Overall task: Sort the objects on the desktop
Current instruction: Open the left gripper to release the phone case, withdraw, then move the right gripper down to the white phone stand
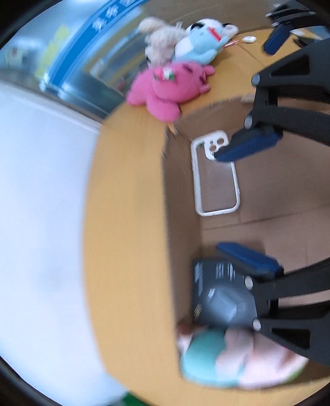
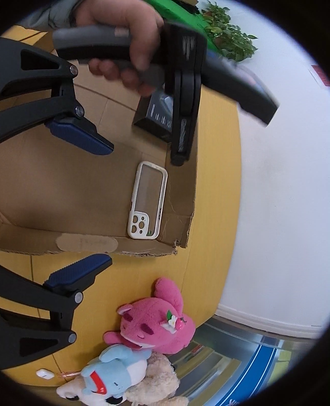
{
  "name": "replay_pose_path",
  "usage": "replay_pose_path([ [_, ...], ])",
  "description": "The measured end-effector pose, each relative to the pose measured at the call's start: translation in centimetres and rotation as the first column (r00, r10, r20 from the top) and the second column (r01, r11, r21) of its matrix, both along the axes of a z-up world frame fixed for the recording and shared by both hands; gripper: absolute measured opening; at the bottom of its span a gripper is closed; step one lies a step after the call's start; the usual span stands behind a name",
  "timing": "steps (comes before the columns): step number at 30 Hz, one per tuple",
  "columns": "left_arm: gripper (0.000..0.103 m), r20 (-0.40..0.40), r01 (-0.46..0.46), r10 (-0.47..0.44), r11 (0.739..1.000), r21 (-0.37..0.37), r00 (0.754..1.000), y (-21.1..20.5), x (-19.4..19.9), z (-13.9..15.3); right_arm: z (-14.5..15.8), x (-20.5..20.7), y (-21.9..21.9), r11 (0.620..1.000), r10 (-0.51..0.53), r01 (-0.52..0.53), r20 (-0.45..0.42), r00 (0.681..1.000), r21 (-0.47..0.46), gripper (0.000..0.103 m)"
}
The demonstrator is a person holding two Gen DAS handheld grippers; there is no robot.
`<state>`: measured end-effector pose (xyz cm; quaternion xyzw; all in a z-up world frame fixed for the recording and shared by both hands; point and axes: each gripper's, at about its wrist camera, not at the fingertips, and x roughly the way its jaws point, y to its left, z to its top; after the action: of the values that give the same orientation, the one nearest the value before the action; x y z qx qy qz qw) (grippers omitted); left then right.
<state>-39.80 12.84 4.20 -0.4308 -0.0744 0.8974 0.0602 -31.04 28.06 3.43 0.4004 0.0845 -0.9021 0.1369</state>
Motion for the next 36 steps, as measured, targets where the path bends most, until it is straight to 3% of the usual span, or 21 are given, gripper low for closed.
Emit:
replay_pose_path([
  [4,0.101,-0.203,-0.021,0.013,0.999,-0.04,0.979,-2.3,8.8,5.3,1.3,3.7,-1.0,1.0,0.003,-0.004,-0.074,0.997,-0.013,0.081],
  [8,0.103,-0.379,-0.08,0.033,0.991,-0.109,0.925,-4.2,17.9,7.8,1.8,7.2,-1.8,1.0,-0.011,0.007,-0.126,0.992,-0.03,0.081],
  [12,0.103,-0.407,-0.123,0.052,0.981,-0.149,0.912,-5.6,23.1,7.8,2.1,10.4,-2.8,1.0,0.006,-0.008,-0.187,0.982,-0.01,0.081],
  [15,0.103,-0.437,-0.147,0.072,0.979,-0.14,0.896,-6.1,26.0,7.9,2.2,11.9,-2.9,1.0,0.005,-0.01,-0.209,0.978,-0.026,0.081],
  [22,0.103,-0.468,-0.15,0.072,0.98,-0.132,0.881,-6.1,28.6,7.9,2.3,14.1,-2.9,0.999,0.006,-0.015,-0.225,0.974,-0.039,0.081],
  [30,0.103,-0.434,-0.158,0.085,0.978,-0.134,0.897,-5.8,28.9,5.0,0.9,14.9,-2.4,0.999,0.007,-0.016,-0.22,0.975,-0.038,0.081],
  [36,0.103,-0.425,-0.173,0.092,0.973,-0.155,0.901,-5.5,28.6,4.5,0.1,15.0,-2.4,0.999,0.012,-0.021,-0.203,0.979,-0.043,0.081],
])
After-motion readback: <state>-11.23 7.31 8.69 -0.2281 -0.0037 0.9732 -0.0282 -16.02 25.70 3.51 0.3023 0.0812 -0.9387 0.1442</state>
